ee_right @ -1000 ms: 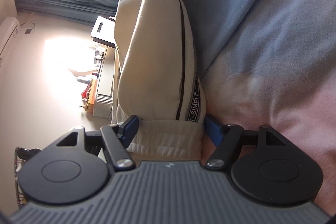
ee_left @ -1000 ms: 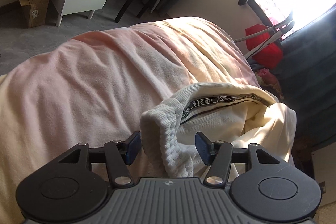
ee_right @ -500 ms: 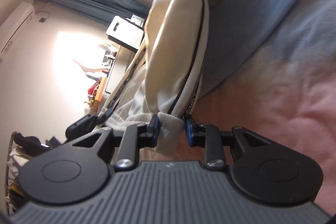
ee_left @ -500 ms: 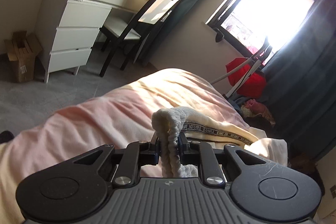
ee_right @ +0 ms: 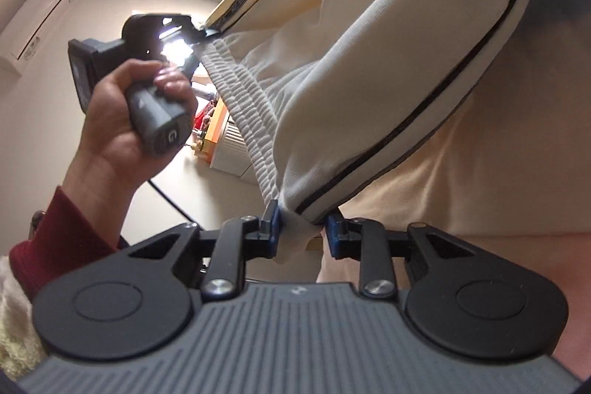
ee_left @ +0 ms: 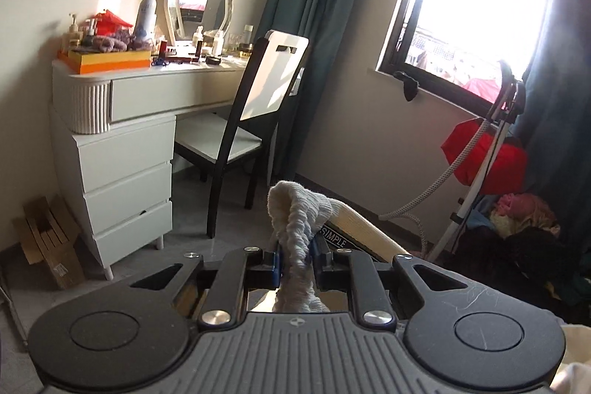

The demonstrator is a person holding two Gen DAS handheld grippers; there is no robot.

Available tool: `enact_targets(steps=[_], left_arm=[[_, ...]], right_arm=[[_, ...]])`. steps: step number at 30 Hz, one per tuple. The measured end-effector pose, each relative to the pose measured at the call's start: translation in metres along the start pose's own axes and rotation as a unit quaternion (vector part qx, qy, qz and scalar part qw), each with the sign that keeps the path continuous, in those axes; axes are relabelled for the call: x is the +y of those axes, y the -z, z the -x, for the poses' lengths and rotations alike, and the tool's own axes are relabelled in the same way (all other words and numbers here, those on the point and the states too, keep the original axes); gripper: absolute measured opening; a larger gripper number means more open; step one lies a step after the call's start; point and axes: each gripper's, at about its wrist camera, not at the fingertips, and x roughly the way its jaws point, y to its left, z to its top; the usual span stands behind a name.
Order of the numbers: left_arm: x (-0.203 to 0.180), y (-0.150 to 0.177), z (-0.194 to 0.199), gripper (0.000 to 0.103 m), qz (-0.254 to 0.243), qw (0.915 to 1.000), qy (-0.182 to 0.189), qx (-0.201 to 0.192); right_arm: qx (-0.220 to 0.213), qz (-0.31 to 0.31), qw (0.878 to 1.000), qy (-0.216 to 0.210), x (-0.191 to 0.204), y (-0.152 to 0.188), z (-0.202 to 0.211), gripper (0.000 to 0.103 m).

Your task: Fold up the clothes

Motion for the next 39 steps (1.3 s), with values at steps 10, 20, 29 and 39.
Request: enact_targets(steps=[10, 20, 29, 39], left_arm=[[0.007, 0.041, -0.114, 0.021, -0.018, 0.9971, -0.017, 0.072], [0.021, 0.033, -0.032, 0.076, -0.013, 0.9958, 0.040, 0.081], [-0.006, 0.075, 0.120, 0.091, -0.040, 0.9883, 0.137, 0.053], [-0.064, 0.158, 0.249, 0.099, -0.110, 0.9736, 0.199, 0.018]], right_arm=[[0.042, -0.005, 0.998, 0.038, -0.023, -0.020, -0.064, 0.031], [0.055, 0.048, 0.996, 0.048, 0.015, -0.002, -0.010, 0.090], [-0.024, 0.232, 0.963, 0.134, 0.094, 0.018, 0.111, 0.091], [-0.150, 0.361, 0.882, 0.264, 0.106, 0.007, 0.252, 0.090]])
